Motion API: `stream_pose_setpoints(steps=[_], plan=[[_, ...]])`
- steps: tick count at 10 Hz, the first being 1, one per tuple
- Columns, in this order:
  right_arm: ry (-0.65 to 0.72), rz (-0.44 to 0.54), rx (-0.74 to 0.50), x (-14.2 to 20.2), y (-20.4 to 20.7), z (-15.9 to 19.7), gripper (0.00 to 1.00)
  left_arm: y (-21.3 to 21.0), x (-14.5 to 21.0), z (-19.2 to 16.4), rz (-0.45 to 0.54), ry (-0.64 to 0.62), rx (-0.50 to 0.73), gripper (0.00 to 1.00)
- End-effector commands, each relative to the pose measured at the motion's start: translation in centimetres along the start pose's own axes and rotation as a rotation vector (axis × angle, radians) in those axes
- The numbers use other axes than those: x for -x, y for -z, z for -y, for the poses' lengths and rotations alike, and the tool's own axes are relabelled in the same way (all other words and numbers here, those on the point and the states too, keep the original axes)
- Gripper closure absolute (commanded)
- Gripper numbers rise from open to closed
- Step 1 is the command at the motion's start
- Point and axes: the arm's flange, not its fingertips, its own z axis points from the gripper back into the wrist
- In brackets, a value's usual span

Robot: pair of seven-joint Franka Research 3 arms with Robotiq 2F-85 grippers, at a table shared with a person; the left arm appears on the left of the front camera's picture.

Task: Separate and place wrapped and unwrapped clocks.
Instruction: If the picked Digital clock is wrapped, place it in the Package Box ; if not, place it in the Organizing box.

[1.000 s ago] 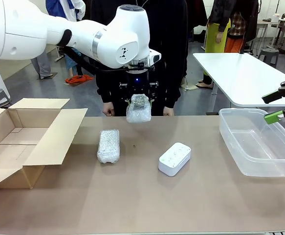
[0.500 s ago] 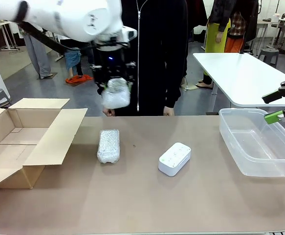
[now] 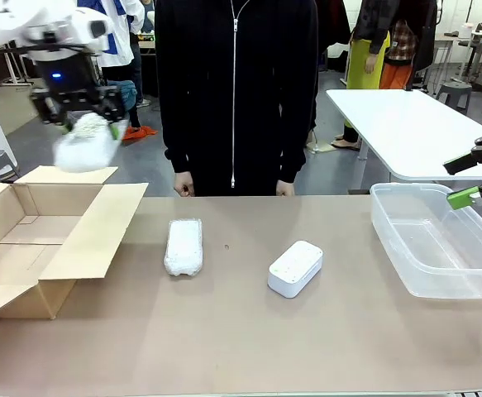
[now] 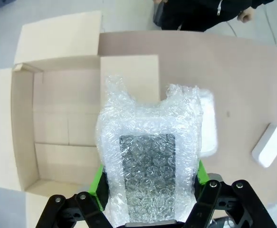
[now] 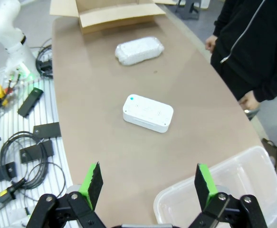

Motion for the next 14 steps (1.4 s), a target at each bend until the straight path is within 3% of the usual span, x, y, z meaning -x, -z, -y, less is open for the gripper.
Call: stream_pose_setpoints(steps=[1, 7, 12, 14], plan=[[-0.005, 0.033, -0.022, -0.2, 0.1, 0.3, 0.0, 1.0, 1.2, -4.0, -0.019, 0.003, 0.049, 0.19], [-0.005, 0.033, -0.022, -0.2, 0.1, 0.3, 0.0, 10.2, -0.4, -13.0, 0.087, -0.055, -0.023, 0.19], [-0.005, 0.033, -0.022, -0.2, 0.1, 0.3, 0.0, 18.3, -1.7, -16.6, 0.036, -0.053, 0.036, 0.19], [-0.005, 0.033, -0.022, -0.2, 0.1, 0.3, 0.0, 21.1, -1.4, -16.3, -0.05, 0.001, 0.011, 0.19]])
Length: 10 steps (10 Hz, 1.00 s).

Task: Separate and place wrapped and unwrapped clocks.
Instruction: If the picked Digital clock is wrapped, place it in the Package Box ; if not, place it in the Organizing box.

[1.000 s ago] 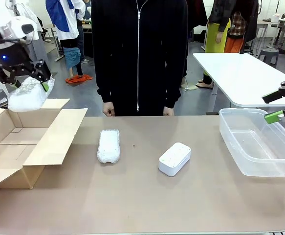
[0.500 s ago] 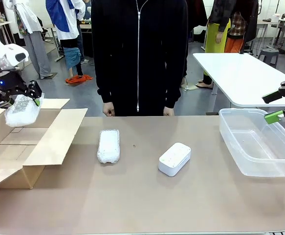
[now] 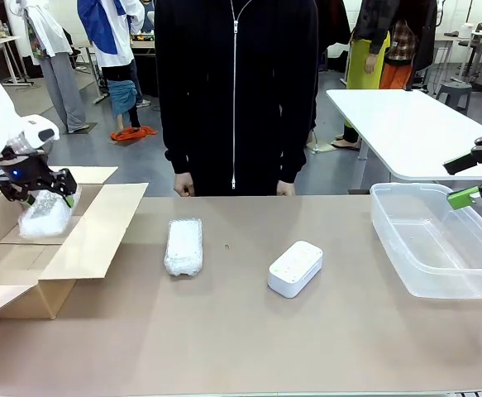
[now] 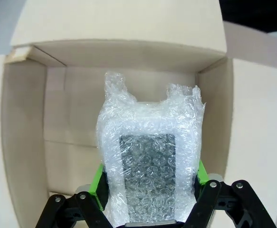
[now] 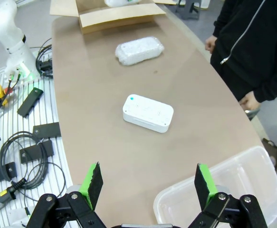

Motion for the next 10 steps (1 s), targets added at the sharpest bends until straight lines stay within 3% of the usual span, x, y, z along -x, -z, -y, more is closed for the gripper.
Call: stream_pose_setpoints(steps=[1, 4, 7, 9, 10], plan=[[-0.006, 0.033, -0.021, -0.2, 0.1, 0.3, 0.0, 1.5, -0.3, 0.3, -0.072, 0.091, -0.02, 0.19], [-0.006, 0.033, -0.021, -0.2, 0.1, 0.3, 0.0, 5.2, 0.7, 0.0, -0.156, 0.107, -0.073, 0.19], [-0.006, 0.033, -0.021, -0.2, 0.1, 0.3, 0.0, 5.7, 0.6, -0.3, -0.114, 0.051, -0.078, 0.19], [-0.006, 0.033, -0.021, -0.2, 0.1, 0.3, 0.0, 5.1, 0.2, -0.4, -0.113, 0.044, -0.086, 0.0], [-0.006, 0.033, -0.021, -0.2, 0.1, 0.3, 0.0, 4.9, 0.1, -0.5, -0.112, 0.044, -0.088, 0.0]])
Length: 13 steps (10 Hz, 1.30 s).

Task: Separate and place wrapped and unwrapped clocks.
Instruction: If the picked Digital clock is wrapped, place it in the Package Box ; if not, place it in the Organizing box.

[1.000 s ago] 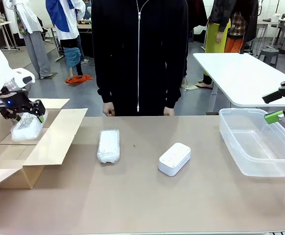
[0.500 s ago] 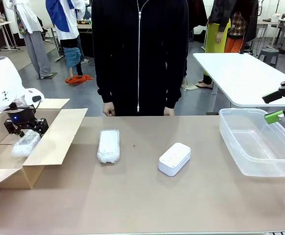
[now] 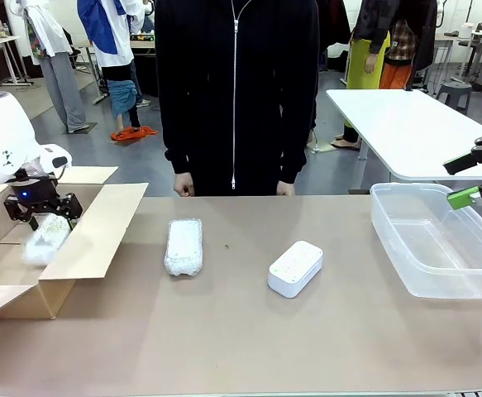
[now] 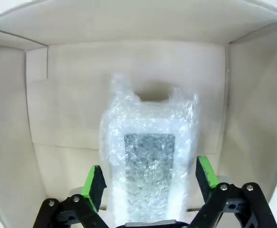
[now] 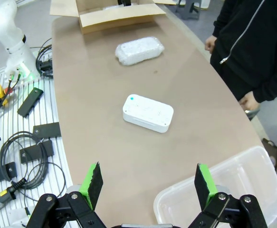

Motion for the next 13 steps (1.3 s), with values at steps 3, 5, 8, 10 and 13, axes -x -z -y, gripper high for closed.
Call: stream_pose_setpoints(steps=[3, 5, 8, 10, 13], plan=[[-0.005, 0.033, -0.021, -0.2, 0.1, 0.3, 0.0, -1.4, 0.1, -0.2, 0.008, -0.018, -0.026, 0.0], [-0.005, 0.033, -0.021, -0.2, 0.1, 0.3, 0.0, -3.2, 0.7, -0.6, 0.025, -0.018, -0.02, 0.0], [-0.005, 0.033, -0.021, -0.2, 0.1, 0.3, 0.0, -6.3, 1.9, -1.1, 0.075, -0.017, 0.04, 0.0], [-0.005, 0.033, -0.021, -0.2, 0.1, 0.3, 0.0, -8.3, 2.9, -1.0, 0.121, -0.014, 0.046, 0.0], [-0.005, 0.033, -0.021, -0.2, 0.1, 0.3, 0.0, -10.9, 4.1, -0.2, 0.179, 0.016, 0.05, 0.0]])
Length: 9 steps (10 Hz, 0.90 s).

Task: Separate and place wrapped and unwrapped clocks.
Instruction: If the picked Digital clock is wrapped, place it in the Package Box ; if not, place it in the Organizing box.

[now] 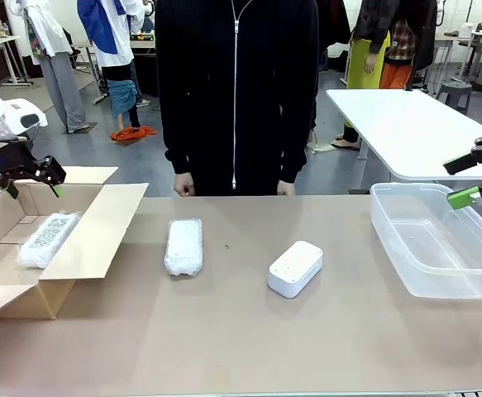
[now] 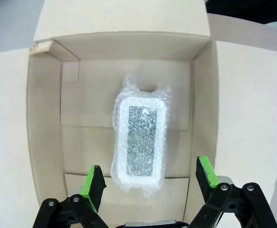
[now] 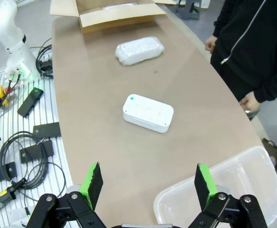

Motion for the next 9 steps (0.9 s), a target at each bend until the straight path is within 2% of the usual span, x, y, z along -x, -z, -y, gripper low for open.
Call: stream_pose_setpoints(steps=[1, 7, 9], plan=[[-0.006, 0.033, -0.02, -0.17, 0.06, 0.29, 0.0, -0.54, 1.3, 0.2, 0.035, 0.031, 0.012, 0.0], [-0.006, 0.033, -0.02, -0.17, 0.06, 0.29, 0.0, -1.17, 1.77, 0.61, 0.065, 0.035, -0.023, 0.0], [-0.006, 0.033, -0.02, -0.17, 0.06, 0.29, 0.0, -1.34, 1.27, 0.66, 0.03, 0.025, 0.001, 0.0]])
